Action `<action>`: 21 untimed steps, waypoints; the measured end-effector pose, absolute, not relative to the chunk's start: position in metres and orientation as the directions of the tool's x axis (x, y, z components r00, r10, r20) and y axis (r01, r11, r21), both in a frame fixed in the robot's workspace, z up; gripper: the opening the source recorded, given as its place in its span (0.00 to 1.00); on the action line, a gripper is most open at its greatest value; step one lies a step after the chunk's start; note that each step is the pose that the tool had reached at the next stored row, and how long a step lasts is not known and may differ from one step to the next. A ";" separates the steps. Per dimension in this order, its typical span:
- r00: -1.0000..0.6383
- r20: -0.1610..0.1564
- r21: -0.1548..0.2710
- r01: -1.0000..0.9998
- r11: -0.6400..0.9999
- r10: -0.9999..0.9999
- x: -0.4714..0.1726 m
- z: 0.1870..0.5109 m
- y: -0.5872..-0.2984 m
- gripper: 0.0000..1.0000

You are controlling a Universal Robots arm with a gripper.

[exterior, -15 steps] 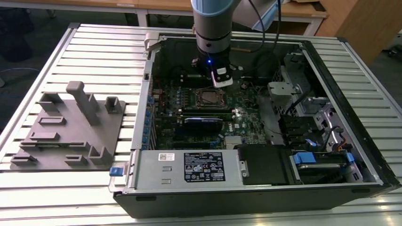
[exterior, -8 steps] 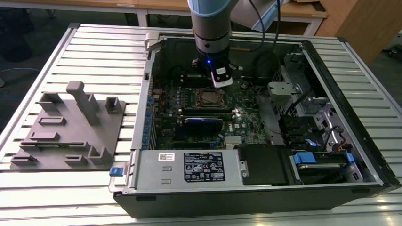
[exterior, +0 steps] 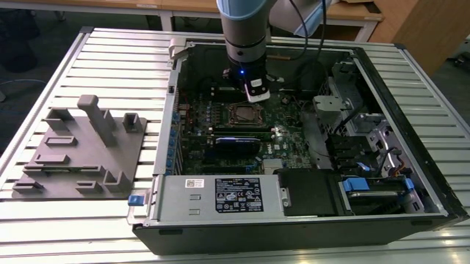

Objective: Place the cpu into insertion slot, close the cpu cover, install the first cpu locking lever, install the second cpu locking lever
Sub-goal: 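Install the first cpu locking lever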

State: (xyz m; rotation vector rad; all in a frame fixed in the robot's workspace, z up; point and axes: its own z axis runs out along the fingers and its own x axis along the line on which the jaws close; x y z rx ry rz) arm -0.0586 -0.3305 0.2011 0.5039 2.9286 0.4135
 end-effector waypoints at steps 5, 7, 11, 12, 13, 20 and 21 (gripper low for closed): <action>-0.934 -0.094 0.292 0.306 0.906 0.346 -0.060 0.200 -0.330 0.11; -0.933 -0.097 0.292 0.305 0.906 0.346 -0.060 0.199 -0.329 0.11; -0.933 -0.101 0.292 0.304 0.907 0.345 -0.060 0.199 -0.329 0.11; -0.933 -0.102 0.293 0.304 0.907 0.345 -0.060 0.198 -0.329 0.11; -0.933 -0.103 0.293 0.303 0.907 0.345 -0.060 0.198 -0.329 0.11; -0.932 -0.109 0.290 0.302 0.908 0.345 -0.060 0.197 -0.329 0.11; -0.932 -0.110 0.290 0.302 0.908 0.345 -0.060 0.197 -0.329 0.11</action>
